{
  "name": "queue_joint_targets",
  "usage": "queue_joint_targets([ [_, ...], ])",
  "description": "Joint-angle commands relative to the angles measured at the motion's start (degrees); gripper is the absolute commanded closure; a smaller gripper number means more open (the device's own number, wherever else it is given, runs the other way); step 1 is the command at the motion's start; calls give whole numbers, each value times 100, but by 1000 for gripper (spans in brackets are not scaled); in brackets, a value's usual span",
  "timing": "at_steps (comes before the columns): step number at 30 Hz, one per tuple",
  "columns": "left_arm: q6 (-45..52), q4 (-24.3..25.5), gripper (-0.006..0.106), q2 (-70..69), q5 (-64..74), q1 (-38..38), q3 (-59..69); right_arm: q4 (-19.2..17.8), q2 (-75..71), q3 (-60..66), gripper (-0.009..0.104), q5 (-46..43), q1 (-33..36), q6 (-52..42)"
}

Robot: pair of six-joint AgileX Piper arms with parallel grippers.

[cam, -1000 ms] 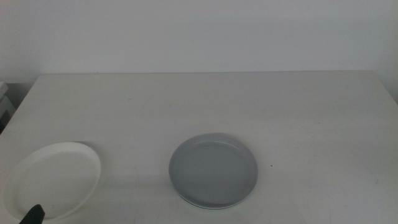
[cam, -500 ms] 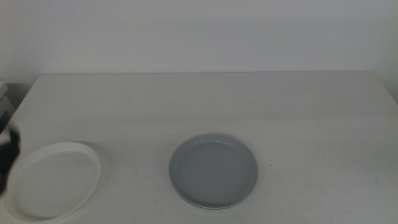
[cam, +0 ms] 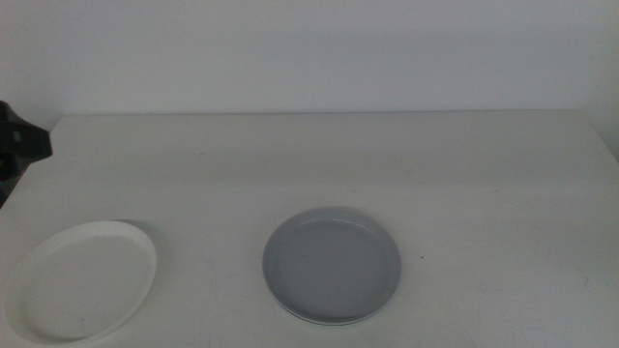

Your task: Stack the three bowls on top of each other.

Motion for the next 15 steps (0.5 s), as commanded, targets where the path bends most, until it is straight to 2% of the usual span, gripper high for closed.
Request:
queue_joint_targets([
  [1,-77,-64,5,194,-312,9,-211,45,70,-120,36,-341,-42,-85],
  [6,-123,-227,5,488,-311,14,-211,45,70,-120,36,-341,-42,-85],
  [12,-110,371,5,1020,302,71,-828,38,70,-120,36,-341,-42,-85],
  [15,210,168,5,1400,684,451,-1115,45,70,-120,36,-341,-42,-85],
])
